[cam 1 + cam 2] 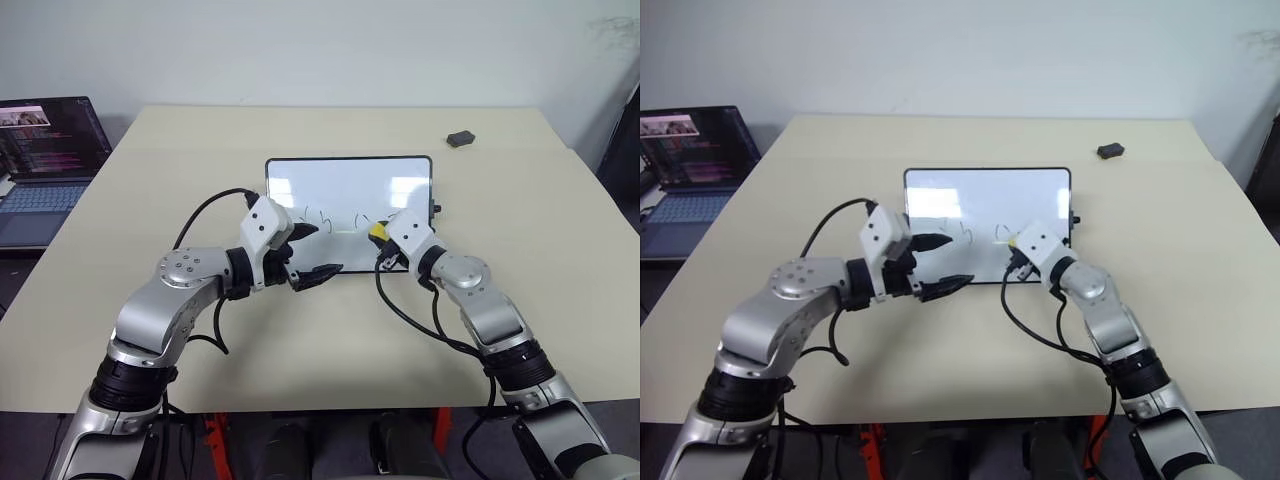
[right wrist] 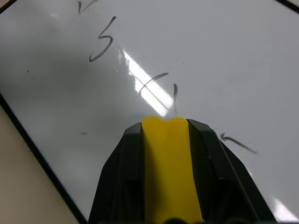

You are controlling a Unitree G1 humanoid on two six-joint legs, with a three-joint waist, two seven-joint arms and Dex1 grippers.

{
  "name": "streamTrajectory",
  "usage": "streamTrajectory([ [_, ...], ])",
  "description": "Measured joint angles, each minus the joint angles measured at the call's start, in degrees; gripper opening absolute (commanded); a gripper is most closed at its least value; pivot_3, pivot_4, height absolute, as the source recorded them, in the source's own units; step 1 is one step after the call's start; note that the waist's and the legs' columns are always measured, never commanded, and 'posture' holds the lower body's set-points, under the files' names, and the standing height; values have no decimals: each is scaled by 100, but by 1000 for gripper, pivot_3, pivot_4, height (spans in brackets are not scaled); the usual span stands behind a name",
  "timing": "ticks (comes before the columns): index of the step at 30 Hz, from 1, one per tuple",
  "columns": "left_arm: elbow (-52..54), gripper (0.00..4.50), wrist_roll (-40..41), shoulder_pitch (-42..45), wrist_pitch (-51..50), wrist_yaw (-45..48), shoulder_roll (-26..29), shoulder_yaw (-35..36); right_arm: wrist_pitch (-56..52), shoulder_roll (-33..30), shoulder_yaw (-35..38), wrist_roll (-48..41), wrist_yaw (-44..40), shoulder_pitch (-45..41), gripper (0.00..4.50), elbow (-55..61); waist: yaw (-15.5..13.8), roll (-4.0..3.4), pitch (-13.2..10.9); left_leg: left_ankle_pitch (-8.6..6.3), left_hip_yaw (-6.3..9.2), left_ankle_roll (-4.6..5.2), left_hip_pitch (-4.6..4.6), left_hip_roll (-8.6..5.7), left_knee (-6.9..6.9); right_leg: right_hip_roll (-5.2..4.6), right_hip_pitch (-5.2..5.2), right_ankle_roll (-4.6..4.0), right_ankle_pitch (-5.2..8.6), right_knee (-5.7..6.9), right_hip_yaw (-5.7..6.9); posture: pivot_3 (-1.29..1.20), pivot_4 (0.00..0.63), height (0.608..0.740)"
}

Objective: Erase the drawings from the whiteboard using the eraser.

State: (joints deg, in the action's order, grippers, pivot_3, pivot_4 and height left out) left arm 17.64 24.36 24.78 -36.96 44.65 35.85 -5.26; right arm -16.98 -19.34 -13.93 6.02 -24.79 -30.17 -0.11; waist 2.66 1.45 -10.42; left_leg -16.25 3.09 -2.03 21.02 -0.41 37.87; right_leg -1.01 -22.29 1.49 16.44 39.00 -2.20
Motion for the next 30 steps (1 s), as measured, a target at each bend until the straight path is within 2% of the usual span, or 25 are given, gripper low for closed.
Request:
streamTrajectory([
  [3, -26, 4500, -31, -63, 1, 1, 31, 2, 138, -51, 220, 13, 134, -228, 984, 133, 0, 0, 0, -1, 1, -1, 12, 1, -6, 0, -10, 0, 1, -8, 2, 0, 150, 740],
  [8, -21, 4500, -47, -253, 14, 74, 101, 16, 334, -154, 557, 204, 566, -550, 984, -230, -41, 1, 1, 0, 1, -4, 98, 0, 4, -4, -96, -3, -2, 0, 2, 0, 150, 740],
  [13, -12, 4500, -50, -287, 13, 100, 113, 21, 355, -135, 583, 248, 628, -544, 983, -561, -76, 1, 0, -1, -3, -2, 98, 0, 3, -4, -98, -3, -2, 1, 0, 0, 150, 740],
  [22, 6, 4500, -49, -287, 8, 99, 113, 51, 49, -139, 30, 304, 17, 134, 983, -87, -46, 12, 14, 0, -4, 1, 62, 2, 8, -1, -65, -4, -10, 8, 0, 0, 150, 740],
  [26, 11, 4500, -49, -283, 5, 100, 113, 54, -268, -143, -100, 303, -185, 240, 983, 10, -43, 13, 14, -1, -1, 2, -26, 2, 1, -1, 27, -3, -8, -6, 2, 0, 150, 740],
  [30, 15, 4500, -49, -282, 4, 105, 113, 58, -438, -145, -101, 302, -312, 256, 982, 141, -46, 13, 14, 1, -2, 3, -26, 1, 5, 0, 28, -2, -8, -5, 1, 0, 150, 740],
])
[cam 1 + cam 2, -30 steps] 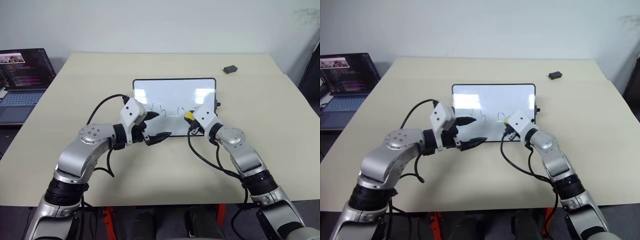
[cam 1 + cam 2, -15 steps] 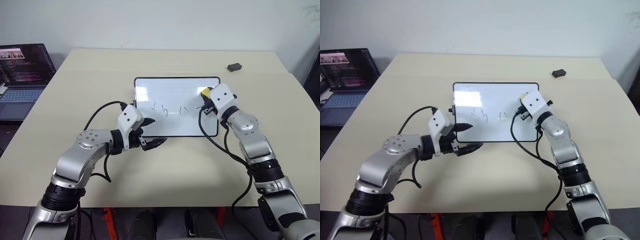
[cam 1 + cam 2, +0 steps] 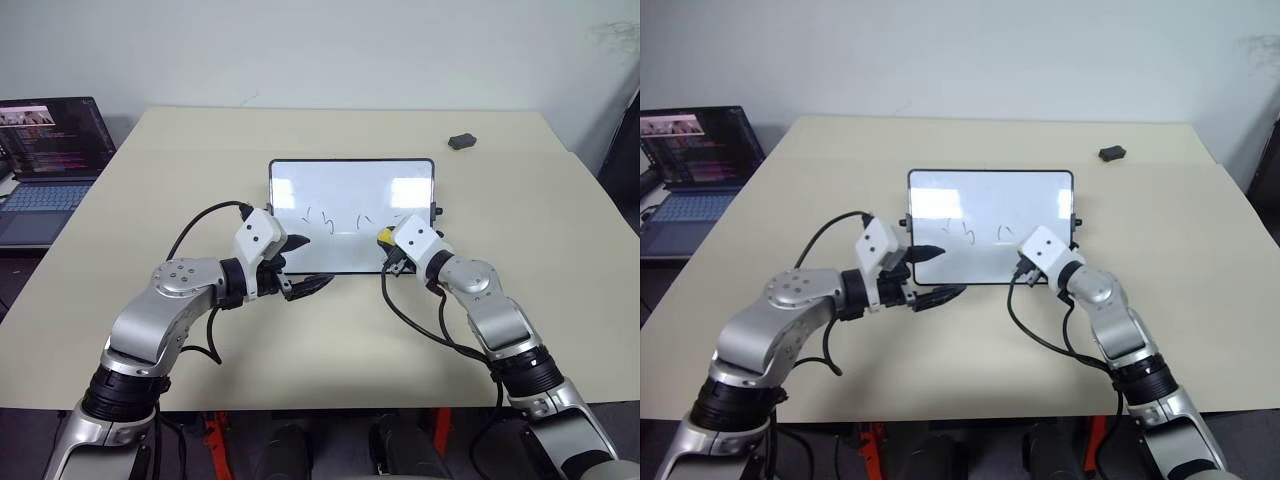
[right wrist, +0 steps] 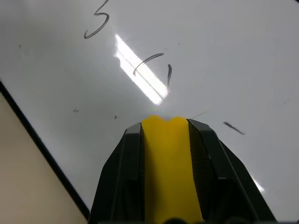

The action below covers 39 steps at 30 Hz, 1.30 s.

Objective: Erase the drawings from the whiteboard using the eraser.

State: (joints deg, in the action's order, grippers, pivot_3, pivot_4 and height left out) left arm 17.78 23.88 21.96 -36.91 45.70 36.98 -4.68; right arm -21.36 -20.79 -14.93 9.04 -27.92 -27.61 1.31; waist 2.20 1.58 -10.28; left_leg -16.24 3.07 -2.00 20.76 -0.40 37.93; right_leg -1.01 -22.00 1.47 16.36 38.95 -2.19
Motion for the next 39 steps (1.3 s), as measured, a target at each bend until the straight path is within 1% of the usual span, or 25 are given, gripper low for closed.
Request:
streamTrajectory([
  [4, 0, 4500, 0, 0, 0, 5, 0, -1, -58, 32, 47, -16, 44, -7, 982, 112, 1, 0, -1, 0, 0, 0, 12, 1, -3, 0, -14, -1, -1, 2, 0, 0, 150, 740],
  [10, 0, 4500, 0, -1, 0, 25, 0, -1, -81, 78, 571, 7, 559, -418, 982, 117, -30, -2, -5, -1, 2, -1, 30, 0, -12, -1, -30, -1, 1, -6, 2, 0, 150, 740],
  [13, 0, 4500, -1, -1, 0, 55, 0, -2, -62, 93, 675, 57, 722, -515, 982, 65, -30, -2, -5, -2, 3, -2, 47, 0, -14, -2, -41, 0, 4, -12, 3, 0, 150, 740],
  [18, -1, 4500, -2, 0, 0, 113, 0, -4, -66, 125, 658, 114, 833, -543, 979, -101, -27, -1, -4, -1, 0, -3, 106, -1, 1, -3, -108, -1, 1, 7, 0, 0, 150, 740],
  [21, 0, 4500, -1, 0, 0, 116, 0, -4, -164, 102, 579, 149, 775, -520, 979, -56, -25, 0, -3, 0, 0, -2, 104, 0, 1, -3, -109, -2, 0, 11, 1, 0, 150, 740],
  [28, 0, 4500, -1, 1, 0, 118, 0, -4, -530, -4, 231, 144, 335, -188, 979, 293, -6, 7, 6, 0, -1, -1, 95, 0, 3, -2, -100, -1, -4, 11, 1, 0, 150, 740],
  [30, 0, 4500, -1, 1, 0, 119, 0, -4, -611, -1, 228, 133, 280, -164, 979, 310, -6, 8, 6, 0, 1, -1, 84, 0, 3, -2, -86, -1, -5, 10, 3, 0, 150, 740],
  [34, 0, 4500, -1, 5, 0, 124, 0, -4, -752, 14, 223, 96, 193, -101, 979, 326, -12, 8, 5, -1, 2, 1, 10, -1, -6, -2, -8, 0, -2, -4, 3, 0, 150, 740],
  [39, 0, 4500, -1, 5, 0, 130, 0, -4, -718, 55, 238, 96, 227, -106, 979, 378, -12, 8, 5, -1, 1, 0, 13, 0, -5, -1, -14, 0, -2, -2, 1, 0, 150, 740],
])
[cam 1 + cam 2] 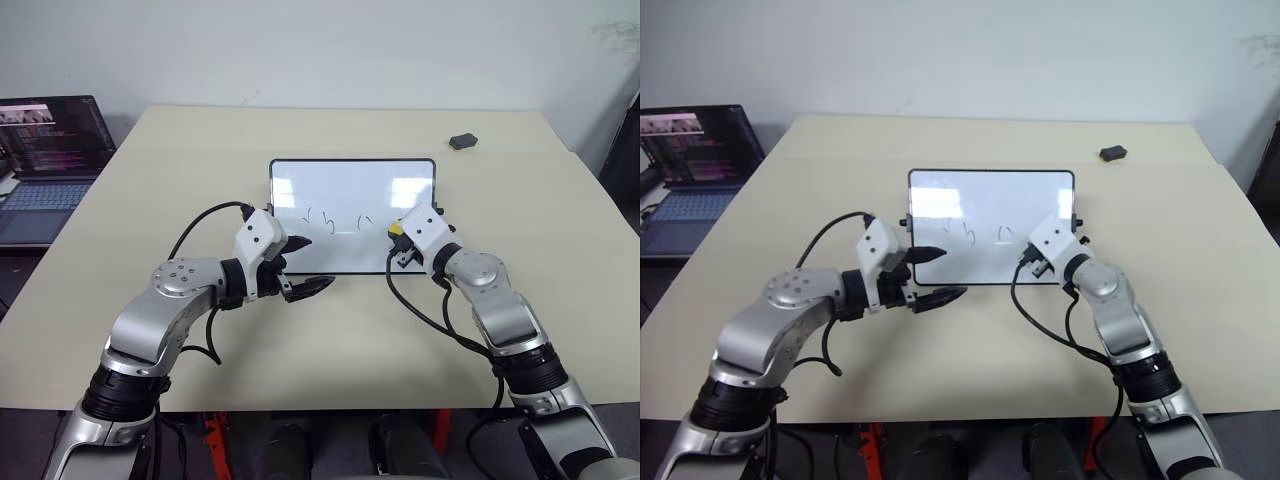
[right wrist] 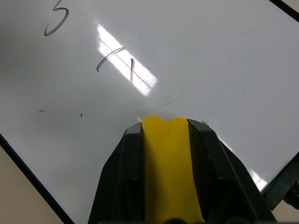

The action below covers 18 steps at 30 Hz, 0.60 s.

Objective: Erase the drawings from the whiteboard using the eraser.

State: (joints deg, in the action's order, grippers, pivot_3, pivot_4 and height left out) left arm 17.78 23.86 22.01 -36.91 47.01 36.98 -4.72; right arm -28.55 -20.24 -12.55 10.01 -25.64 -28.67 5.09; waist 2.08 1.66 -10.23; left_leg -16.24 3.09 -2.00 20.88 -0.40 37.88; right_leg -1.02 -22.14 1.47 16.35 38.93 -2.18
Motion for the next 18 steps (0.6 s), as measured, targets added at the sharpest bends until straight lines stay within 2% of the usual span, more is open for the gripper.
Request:
streamTrajectory([
  [10, 0, 4500, 0, -2, 0, 19, 14, 0, 262, 50, 460, 25, 676, -539, 977, -216, -22, -7, -9, -1, 2, -1, 27, 0, -9, -1, -22, 0, 4, -10, 1, 0, 150, 740],
  [15, 2, 4500, 1, -7, 0, 18, 23, 0, 317, 50, 450, 34, 689, -540, 977, -391, -20, -5, -7, 0, 1, -2, 86, -1, 4, -2, -84, 0, 2, 3, 0, 0, 150, 740],
  [18, 6, 4500, 2, -16, 0, 18, 24, 0, 292, 18, 415, 33, 579, -431, 977, -314, -21, -4, -6, 0, 1, -2, 90, 0, 4, -2, -91, -1, 2, 8, 1, 0, 150, 740],
])
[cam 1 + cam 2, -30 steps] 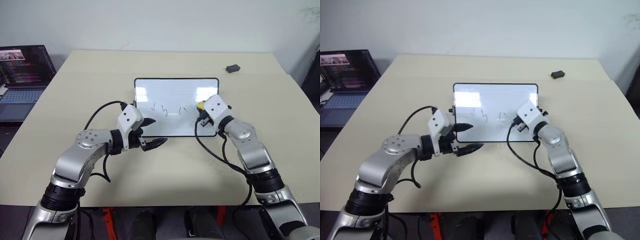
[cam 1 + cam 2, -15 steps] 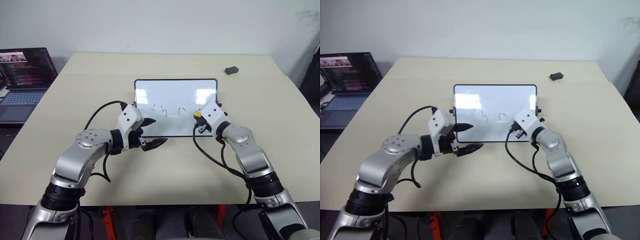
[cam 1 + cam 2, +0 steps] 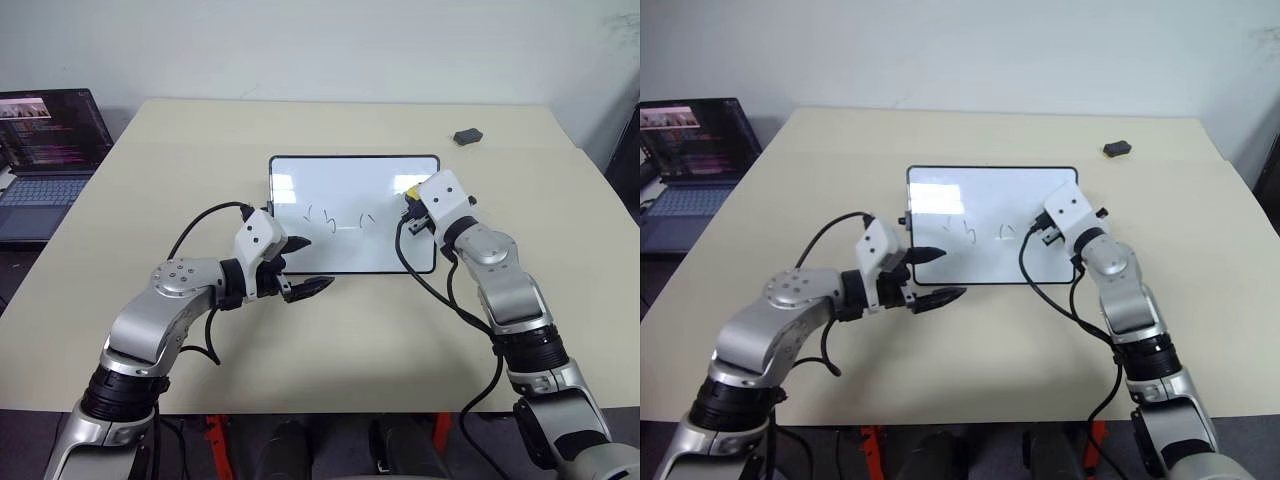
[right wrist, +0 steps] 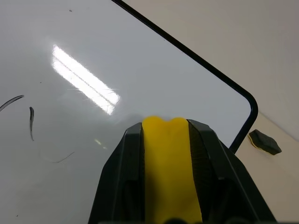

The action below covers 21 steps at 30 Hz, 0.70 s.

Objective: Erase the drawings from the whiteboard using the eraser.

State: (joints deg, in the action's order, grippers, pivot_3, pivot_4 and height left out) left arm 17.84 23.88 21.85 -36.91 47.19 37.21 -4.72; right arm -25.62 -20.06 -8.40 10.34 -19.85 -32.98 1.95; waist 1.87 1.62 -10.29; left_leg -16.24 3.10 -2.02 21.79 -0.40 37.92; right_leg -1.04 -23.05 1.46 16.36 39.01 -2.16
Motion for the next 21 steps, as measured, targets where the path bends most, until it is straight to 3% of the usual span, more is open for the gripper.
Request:
streamTrajectory([
  [10, 1, 4500, 24, -30, -20, -46, -17, 1, -125, -59, -332, -35, -376, 458, 977, 356, 31, 4, 3, 1, -3, 1, -6, 0, 5, 1, 4, 2, -6, 4, -2, 0, 150, 740],
  [17, -4, 4500, -21, -26, -23, -374, -166, 3, 288, 11, 110, -376, -328, 450, 977, 294, -2, 2, 2, 2, -2, 1, 12, -1, 4, 1, -12, 3, -8, 2, -1, 0, 150, 740],
  [21, 19, 4500, -20, -151, -24, -548, -172, 88, 509, -87, 507, -690, -394, 896, 977, 923, -16, 2, 2, 0, 0, 0, 28, 1, -5, -1, -20, 6, -2, -13, -1, 0, 150, 740],
])
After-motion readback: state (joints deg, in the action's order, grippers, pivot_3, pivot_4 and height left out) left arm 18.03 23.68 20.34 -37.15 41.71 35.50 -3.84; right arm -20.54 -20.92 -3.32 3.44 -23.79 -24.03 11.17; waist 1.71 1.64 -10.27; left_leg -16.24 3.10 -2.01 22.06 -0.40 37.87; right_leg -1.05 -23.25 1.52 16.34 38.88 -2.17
